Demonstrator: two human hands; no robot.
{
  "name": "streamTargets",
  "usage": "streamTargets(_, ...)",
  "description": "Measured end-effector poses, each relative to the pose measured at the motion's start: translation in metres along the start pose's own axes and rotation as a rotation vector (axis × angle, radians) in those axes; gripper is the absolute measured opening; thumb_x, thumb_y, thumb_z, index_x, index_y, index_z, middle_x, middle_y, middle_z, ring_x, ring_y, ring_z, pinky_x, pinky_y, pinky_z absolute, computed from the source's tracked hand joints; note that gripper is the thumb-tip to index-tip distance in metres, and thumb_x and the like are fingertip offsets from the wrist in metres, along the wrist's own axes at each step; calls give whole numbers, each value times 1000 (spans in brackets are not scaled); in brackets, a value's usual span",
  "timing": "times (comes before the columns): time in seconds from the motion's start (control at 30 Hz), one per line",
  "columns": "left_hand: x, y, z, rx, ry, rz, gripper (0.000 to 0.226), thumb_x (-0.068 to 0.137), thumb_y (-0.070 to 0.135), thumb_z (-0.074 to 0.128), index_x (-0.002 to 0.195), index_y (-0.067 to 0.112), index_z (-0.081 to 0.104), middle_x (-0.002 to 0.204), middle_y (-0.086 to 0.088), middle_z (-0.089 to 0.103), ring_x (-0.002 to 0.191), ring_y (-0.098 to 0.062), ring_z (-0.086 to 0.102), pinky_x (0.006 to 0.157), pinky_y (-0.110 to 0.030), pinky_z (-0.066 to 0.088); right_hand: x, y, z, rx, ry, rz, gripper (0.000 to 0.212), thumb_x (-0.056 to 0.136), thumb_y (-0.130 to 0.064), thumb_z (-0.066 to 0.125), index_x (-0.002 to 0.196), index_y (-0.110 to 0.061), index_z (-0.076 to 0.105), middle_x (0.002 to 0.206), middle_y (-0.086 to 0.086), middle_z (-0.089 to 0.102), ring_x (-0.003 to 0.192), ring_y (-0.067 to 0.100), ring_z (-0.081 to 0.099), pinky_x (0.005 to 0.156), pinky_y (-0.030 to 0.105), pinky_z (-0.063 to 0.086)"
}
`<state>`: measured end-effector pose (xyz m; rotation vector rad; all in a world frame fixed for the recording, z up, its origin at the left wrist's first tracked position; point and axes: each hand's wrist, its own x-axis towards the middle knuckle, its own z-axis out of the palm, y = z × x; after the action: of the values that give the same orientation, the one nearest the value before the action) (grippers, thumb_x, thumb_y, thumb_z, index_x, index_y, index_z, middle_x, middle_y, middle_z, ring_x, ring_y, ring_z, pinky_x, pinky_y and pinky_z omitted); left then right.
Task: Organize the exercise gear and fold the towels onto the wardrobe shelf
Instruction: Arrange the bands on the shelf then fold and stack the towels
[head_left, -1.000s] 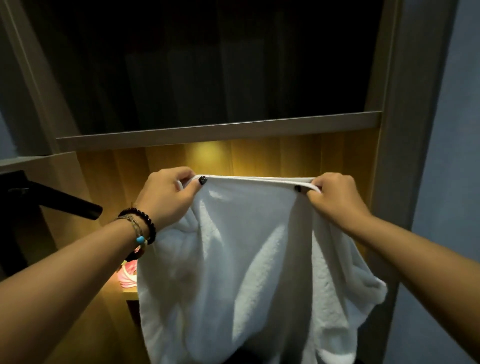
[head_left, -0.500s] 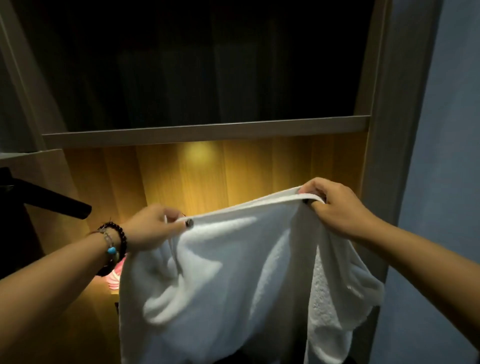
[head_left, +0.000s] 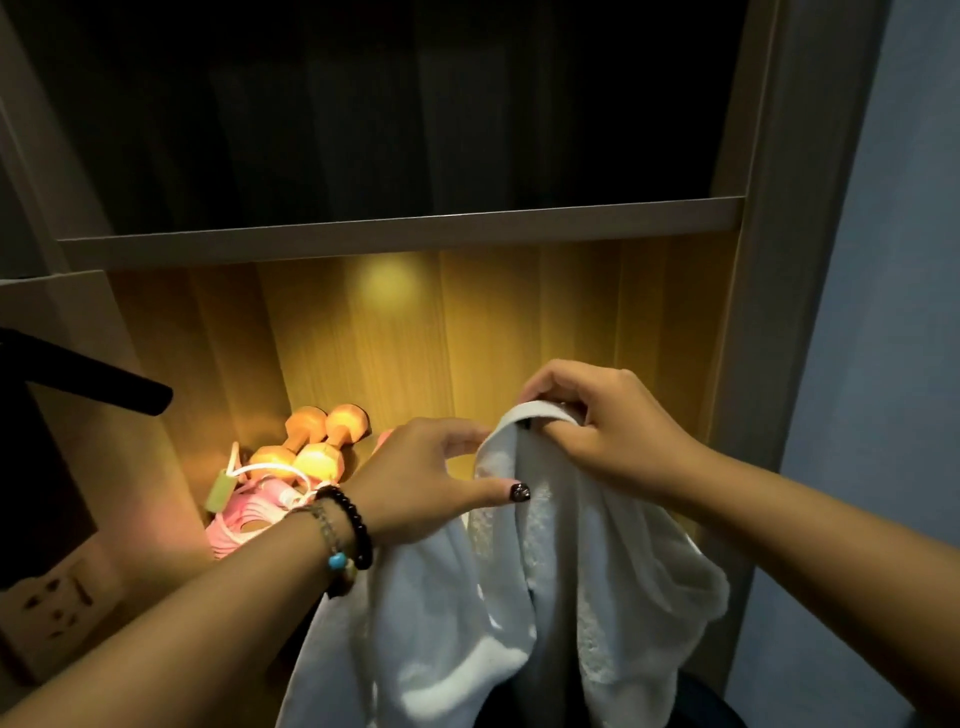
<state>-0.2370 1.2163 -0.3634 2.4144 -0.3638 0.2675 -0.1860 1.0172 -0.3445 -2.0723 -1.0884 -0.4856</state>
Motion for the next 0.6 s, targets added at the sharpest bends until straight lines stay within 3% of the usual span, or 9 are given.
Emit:
streamTargets(0.1,6,-3,9,-81,5,9,17,81,31,76,94,22,69,95,12,72,96,3,64,87,-23,48,-5,0,-2,26,-52,20,21,88,-7,62,104,-19,66,96,-13,64,90,2,60,80,20,53)
streamTargets(0.23,4,-7,17,-150,52,-13,27,76,43,71,85,18,66,85,4,73,85,-12,68,79,-32,50,-17,9,3,40,-112,87,22,88,-11,64,108,-20,65,97,-11,65,89,4,61,80,27,55)
streamTargets(0.33,3,-12,23,-141,156,-40,14,87,25,68,84,12,64,82,-4,71,78,-19,63,68,-24,44,-30,23,11,-32,-209,176,25,85,-21,67,109,-23,62,100,-10,62,90,4,59,80,29,55)
streamTargets(0.4,2,-19,21,-153,257,-70,12,88,24,66,82,14,64,81,-7,70,76,-20,61,63,-22,41,-41,40,13,-107,-274,262,22,82,-23,68,103,-24,61,99,-10,59,89,6,58,79,31,55)
streamTargets(0.5,-1,-33,13,-164,374,-141,13,90,22,64,81,13,64,82,-14,67,77,-27,60,64,-29,42,-56,65,13,-204,-370,380,12,83,-23,64,94,-21,64,93,-7,58,82,11,58,76,33,56)
streamTargets(0.6,-5,-38,11,-120,368,-157,15,91,21,63,83,9,65,82,-14,66,78,-28,60,68,-37,47,-60,76,4,-170,-319,403,8,86,-25,63,93,-23,67,91,-10,57,82,9,58,75,27,55)
